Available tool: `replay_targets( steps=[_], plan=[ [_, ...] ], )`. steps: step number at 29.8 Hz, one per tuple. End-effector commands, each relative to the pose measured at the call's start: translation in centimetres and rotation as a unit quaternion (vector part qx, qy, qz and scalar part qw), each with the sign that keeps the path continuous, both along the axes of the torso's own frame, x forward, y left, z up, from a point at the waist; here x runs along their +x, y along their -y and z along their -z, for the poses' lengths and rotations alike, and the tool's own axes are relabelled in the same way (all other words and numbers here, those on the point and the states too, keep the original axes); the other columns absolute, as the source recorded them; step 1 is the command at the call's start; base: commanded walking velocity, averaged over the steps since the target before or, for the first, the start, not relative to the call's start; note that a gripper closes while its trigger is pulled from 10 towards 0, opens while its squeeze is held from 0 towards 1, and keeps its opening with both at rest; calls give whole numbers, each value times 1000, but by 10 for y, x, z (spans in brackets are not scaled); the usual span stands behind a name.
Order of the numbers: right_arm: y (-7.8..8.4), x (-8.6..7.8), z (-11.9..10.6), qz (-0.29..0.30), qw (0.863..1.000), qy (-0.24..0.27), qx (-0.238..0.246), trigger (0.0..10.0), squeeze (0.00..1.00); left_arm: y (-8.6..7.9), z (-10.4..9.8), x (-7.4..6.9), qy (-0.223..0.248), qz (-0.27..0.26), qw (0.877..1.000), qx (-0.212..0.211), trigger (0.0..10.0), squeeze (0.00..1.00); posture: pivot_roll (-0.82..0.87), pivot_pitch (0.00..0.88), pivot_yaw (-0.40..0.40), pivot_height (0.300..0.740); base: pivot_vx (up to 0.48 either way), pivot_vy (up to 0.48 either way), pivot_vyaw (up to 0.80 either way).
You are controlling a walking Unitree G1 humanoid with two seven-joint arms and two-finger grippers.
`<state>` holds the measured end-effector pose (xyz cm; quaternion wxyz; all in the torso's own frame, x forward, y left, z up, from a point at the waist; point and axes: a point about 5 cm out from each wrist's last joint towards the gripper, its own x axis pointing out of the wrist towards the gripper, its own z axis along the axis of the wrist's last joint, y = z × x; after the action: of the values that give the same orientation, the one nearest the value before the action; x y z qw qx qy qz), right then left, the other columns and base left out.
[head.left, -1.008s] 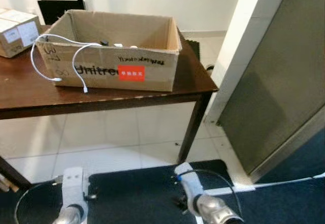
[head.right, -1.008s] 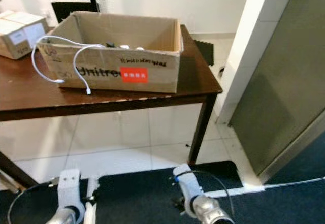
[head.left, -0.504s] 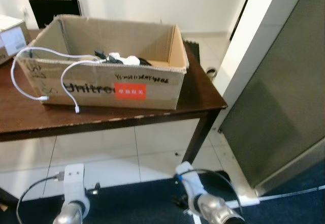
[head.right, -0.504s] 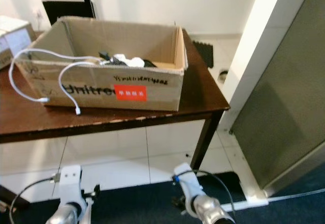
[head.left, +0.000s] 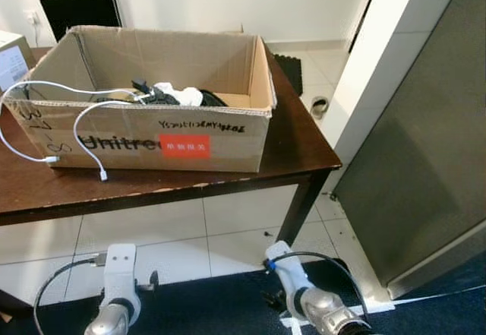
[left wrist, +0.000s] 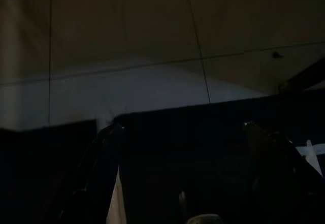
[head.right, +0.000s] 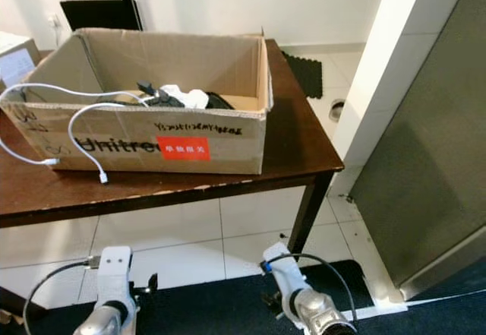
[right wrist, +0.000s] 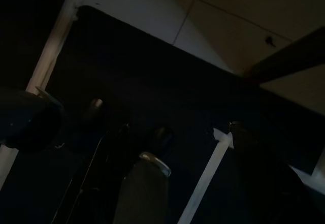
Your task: Picking trash to rubbish bin
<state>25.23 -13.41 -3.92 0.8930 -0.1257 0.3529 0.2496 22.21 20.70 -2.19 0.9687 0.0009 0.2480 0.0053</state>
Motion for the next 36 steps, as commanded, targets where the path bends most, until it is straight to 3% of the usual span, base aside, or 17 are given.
replay_targets(
  steps=[1, 3, 5, 10, 13, 16, 17, 19, 20, 22, 23, 27, 28, 29, 30, 32, 36],
  plan=[
    [2, -3, 1, -10, 1000, -1, -1, 10000, 0, -1, -3, -4, 7, 44, 999, 22, 10000, 0, 28, 112, -23, 740, 0, 0, 0],
    [2, 2, -4, -26, 1000, 12, 3, 10000, 0, 3, -13, -3, 29, 109, 993, 34, 10000, 0, 31, 113, -25, 740, 0, 0, 0],
    [2, 4, -6, -29, 999, 16, 7, 10000, 0, 2, -16, -2, 31, 125, 991, 35, 10000, 0, 32, 113, -25, 740, 0, 0, 0],
    [3, 7, -9, -40, 999, 22, 5, 10000, 0, -7, -25, 5, 47, 104, 993, 22, 10000, 0, 33, 114, -24, 740, 0, 0, 0],
    [-1, 11, -16, -78, 996, 27, 30, 10000, 0, -3, -44, 12, 88, 136, 986, -28, 10000, 0, 30, 113, -22, 740, 0, 0, 0],
    [-10, 14, -38, -176, 978, 27, 110, 10000, 0, 19, -88, 10, 138, 302, 941, -72, 10000, 0, 29, 106, -25, 740, 0, 0, 0],
    [-10, 14, -38, -176, 978, 27, 110, 10000, 0, 19, -88, 10, 138, 302, 941, -72, 10000, 0, 29, 106, -25, 740, 0, 0, 0],
    [-12, 13, -61, -238, 956, 11, 174, 10000, 0, 29, -119, 10, 149, 387, 906, -86, 10000, 0, 28, 102, -25, 740, 0, 0, 0],
    [-12, 13, -61, -238, 956, 11, 174, 10000, 0, 29, -119, 10, 149, 387, 906, -86, 10000, 0, 28, 102, -25, 740, 0, 0, 0],
    [-16, 10, -100, -314, 918, 10, 241, 10000, 0, 37, -166, 16, 174, 459, 865, -101, 10000, 0, 25, 98, -23, 740, 0, 0, 0],
    [-17, 9, -110, -333, 907, 10, 255, 10000, 0, 40, -179, 17, 181, 477, 854, -102, 10000, 0, 25, 98, -23, 740, 0, 0, 0],
    [-22, 13, -130, -359, 894, 37, 267, 10000, 0, 34, -210, 40, 263, 438, 859, -30, 10000, 0, 26, 94, -18, 740, 0, 0, 0],
    [-25, 15, -135, -362, 892, 51, 265, 10000, 0, 25, -222, 53, 308, 388, 869, 13, 10000, 271, 25, 93, -15, 740, 0, 0, 0],
    [-25, 15, -135, -362, 892, 51, 265, 10000, 0, 25, -222, 53, 308, 388, 869, 13, 10000, 271, 25, 93, -15, 740, 0, 0, 0],
    [-28, 16, -139, -363, 891, 60, 266, 10000, 0, 16, -231, 58, 331, 356, 873, 28, 10000, 1000, 24, 90, -12, 740, 0, 0, 0],
    [-33, 16, -145, -366, 887, 68, 272, 10000, 0, 1, -239, 54, 342, 344, 873, 54, 10000, 1000, 23, 89, -10, 740, 0, 0, 0],
    [-34, 14, -149, -364, 893, 79, 254, 10000, 0, -17, -233, 34, 270, 385, 880, 66, 10000, 1000, 28, 92, -15, 740, 0, 0, 0]
  ],
)
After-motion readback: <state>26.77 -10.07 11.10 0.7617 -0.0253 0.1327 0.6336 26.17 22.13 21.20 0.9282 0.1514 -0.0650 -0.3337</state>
